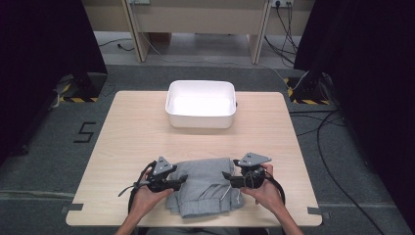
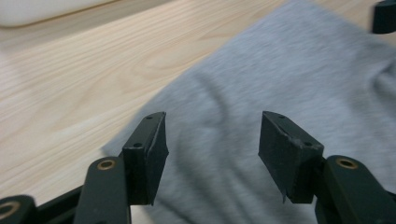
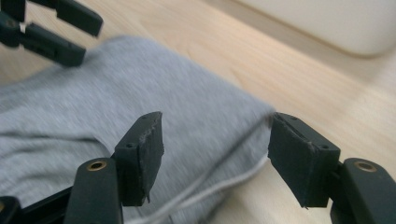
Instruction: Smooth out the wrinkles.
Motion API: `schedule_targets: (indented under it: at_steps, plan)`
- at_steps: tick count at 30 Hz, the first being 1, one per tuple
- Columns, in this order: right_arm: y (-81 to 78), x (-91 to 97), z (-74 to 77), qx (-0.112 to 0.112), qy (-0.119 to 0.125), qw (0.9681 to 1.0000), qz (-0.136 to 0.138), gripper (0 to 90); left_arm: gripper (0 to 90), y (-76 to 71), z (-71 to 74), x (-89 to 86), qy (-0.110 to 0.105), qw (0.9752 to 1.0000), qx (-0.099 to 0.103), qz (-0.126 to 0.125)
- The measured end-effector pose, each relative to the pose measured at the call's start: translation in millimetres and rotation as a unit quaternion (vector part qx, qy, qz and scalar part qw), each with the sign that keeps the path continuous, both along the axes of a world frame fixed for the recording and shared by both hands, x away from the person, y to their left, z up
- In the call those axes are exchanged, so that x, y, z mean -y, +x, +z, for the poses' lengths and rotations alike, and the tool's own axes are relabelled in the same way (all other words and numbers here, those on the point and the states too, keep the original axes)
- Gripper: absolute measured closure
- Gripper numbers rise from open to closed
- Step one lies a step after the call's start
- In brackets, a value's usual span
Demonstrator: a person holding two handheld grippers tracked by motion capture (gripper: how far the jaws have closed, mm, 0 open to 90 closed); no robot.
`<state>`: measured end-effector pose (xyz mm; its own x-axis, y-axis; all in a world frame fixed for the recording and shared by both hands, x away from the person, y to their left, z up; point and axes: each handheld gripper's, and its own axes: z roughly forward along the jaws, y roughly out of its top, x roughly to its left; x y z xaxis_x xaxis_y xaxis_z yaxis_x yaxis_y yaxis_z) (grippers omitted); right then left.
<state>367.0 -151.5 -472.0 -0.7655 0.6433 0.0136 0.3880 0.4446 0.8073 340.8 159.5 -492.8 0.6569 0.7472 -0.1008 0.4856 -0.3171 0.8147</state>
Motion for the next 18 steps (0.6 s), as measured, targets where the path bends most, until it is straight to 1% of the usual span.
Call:
schedule_targets:
  at_steps: [2,5,7,8,10,11,13,15,16,18]
  plan:
    - [0.2,-4.6,1.3,0.002,-0.001,0.9999,0.012,36.1,41.0,-7.1,2.8,6.6,-0.005,0.9999,0.001,-0.015]
    - [1.2,-14.7,-0.2,0.000,-0.009,0.9996,0.028,35.8,40.7,-16.9,3.9,13.8,-0.012,0.9995,-0.004,-0.031]
    - [-0.3,-19.6,-2.8,-0.007,-0.013,0.9990,0.043,35.7,40.5,-23.2,1.9,17.6,-0.009,0.9992,-0.009,-0.039]
    - [-0.8,-20.4,-3.5,-0.008,-0.016,0.9988,0.046,35.6,40.4,-26.0,-0.5,19.5,-0.002,0.9989,-0.013,-0.045]
    - [-2.5,-23.6,-7.4,-0.014,-0.030,0.9980,0.054,35.2,39.8,-29.1,-8.7,20.7,0.023,0.9986,-0.020,-0.043]
    - [-3.0,-25.2,-10.5,-0.013,-0.042,0.9974,0.056,34.8,39.7,-29.3,-11.5,19.7,0.021,0.9988,-0.023,-0.039]
    - [-2.9,-26.2,-15.3,-0.015,-0.059,0.9963,0.061,34.7,39.9,-29.8,-17.5,15.0,0.004,0.9988,-0.036,-0.033]
    - [-3.0,-25.9,-20.1,-0.025,-0.063,0.9959,0.061,34.9,40.1,-31.2,-20.6,10.3,0.003,0.9989,-0.037,-0.027]
    - [-2.7,-25.1,-22.2,-0.028,-0.063,0.9958,0.060,35.6,40.1,-32.1,-21.0,8.7,0.005,0.9990,-0.037,-0.025]
    - [-2.8,-24.0,-24.2,-0.025,-0.063,0.9958,0.061,36.6,40.5,-33.4,-21.8,7.0,0.011,0.9991,-0.033,-0.024]
